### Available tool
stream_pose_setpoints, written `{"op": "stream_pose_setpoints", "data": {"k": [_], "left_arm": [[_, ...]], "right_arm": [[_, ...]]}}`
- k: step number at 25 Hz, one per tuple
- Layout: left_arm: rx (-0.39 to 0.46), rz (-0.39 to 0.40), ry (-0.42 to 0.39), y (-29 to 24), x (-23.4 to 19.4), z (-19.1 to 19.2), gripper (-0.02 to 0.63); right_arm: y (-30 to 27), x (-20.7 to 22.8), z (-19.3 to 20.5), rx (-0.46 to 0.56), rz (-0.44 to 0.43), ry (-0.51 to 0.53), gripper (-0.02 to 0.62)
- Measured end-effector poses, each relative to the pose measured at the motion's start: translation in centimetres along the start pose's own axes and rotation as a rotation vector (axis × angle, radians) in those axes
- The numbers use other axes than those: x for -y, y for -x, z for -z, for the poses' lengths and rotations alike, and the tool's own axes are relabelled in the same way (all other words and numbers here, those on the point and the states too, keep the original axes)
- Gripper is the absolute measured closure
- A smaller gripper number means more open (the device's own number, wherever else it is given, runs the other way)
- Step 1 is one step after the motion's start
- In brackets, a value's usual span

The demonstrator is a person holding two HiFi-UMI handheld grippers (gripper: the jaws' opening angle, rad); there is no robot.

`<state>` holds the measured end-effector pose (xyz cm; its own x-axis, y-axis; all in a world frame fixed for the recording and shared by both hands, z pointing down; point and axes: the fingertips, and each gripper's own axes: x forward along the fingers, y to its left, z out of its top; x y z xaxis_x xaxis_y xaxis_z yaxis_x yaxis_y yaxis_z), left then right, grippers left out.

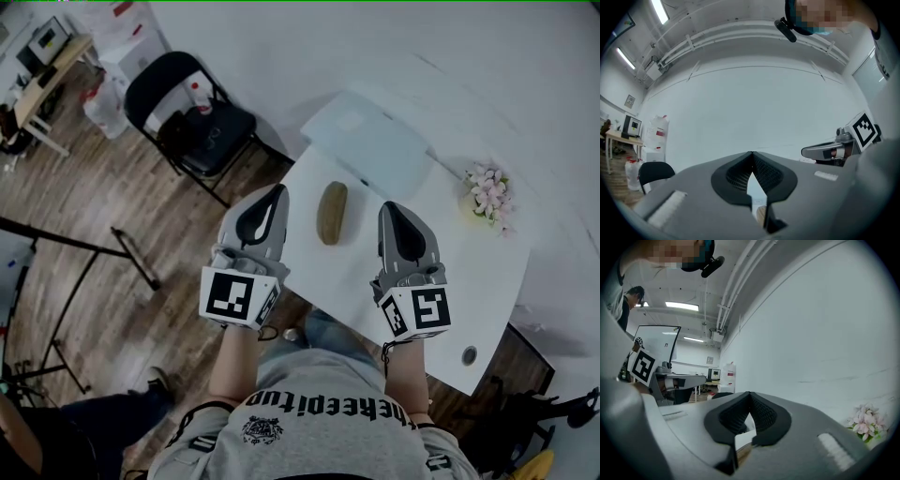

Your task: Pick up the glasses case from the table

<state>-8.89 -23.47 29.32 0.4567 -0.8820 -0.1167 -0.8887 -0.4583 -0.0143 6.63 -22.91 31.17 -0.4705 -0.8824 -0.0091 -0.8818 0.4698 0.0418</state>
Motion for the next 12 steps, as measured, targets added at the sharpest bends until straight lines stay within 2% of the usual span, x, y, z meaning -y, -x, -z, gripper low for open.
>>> {"op": "stream_pose_setpoints", "data": {"k": [12], "left_arm": [[-0.065,-0.046,0.017,-2.5,-0.6,2.9,0.586]], "right_arm": [[-3.0,2.3,2.9,-0.066,-0.035,-0.036,0.592]]}}
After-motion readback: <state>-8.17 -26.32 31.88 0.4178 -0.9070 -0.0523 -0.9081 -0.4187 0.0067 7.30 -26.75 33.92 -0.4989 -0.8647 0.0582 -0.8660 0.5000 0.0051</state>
